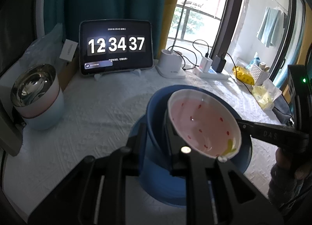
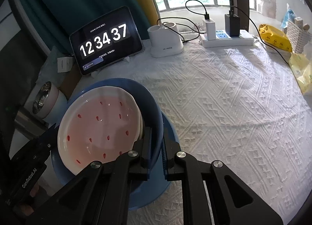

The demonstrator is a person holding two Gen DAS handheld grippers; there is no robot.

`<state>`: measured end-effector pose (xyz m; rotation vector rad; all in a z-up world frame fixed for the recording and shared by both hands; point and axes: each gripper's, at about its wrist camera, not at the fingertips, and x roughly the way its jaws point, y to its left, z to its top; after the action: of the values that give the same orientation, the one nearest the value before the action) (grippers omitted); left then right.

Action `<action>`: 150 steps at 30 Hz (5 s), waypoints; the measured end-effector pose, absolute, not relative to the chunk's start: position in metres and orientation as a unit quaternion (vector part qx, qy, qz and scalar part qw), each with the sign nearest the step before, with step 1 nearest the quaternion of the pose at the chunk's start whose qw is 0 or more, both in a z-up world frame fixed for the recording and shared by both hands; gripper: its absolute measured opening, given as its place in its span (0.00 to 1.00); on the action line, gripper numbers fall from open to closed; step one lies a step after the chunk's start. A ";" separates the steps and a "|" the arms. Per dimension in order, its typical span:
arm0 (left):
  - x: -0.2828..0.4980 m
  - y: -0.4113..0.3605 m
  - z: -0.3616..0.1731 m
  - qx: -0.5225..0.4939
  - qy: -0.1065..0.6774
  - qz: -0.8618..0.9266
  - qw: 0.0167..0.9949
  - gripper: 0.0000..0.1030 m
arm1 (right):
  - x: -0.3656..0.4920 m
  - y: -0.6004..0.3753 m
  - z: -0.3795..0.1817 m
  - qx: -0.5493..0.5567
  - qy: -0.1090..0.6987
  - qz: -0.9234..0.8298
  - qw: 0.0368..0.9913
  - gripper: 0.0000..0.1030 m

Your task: Organize plates and bowls

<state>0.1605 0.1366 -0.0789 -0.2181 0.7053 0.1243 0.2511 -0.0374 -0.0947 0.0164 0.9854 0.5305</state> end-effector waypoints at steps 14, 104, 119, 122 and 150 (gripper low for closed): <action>0.166 0.134 -0.080 -0.089 0.346 0.072 0.931 0.18 | 0.247 -0.038 -0.094 -0.006 0.454 0.242 0.858 0.12; 0.019 0.039 0.034 -0.012 0.123 0.052 0.991 0.92 | 0.068 -0.192 0.036 -0.048 0.185 0.124 0.974 0.47; 0.020 0.038 0.032 -0.016 0.133 0.051 0.990 0.92 | 0.067 -0.191 0.035 -0.045 0.189 0.125 0.973 0.47; 0.020 0.039 0.031 -0.018 0.133 0.053 0.989 0.92 | 0.067 -0.190 0.035 -0.044 0.191 0.126 0.972 0.47; 0.020 0.035 0.029 -0.021 0.137 0.048 0.989 0.92 | 0.069 -0.191 0.033 -0.041 0.195 0.124 0.972 0.47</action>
<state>0.0202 0.0352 0.0285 -0.0428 0.2744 0.0966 0.0691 -0.1909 0.0334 -0.0819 0.3946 0.2513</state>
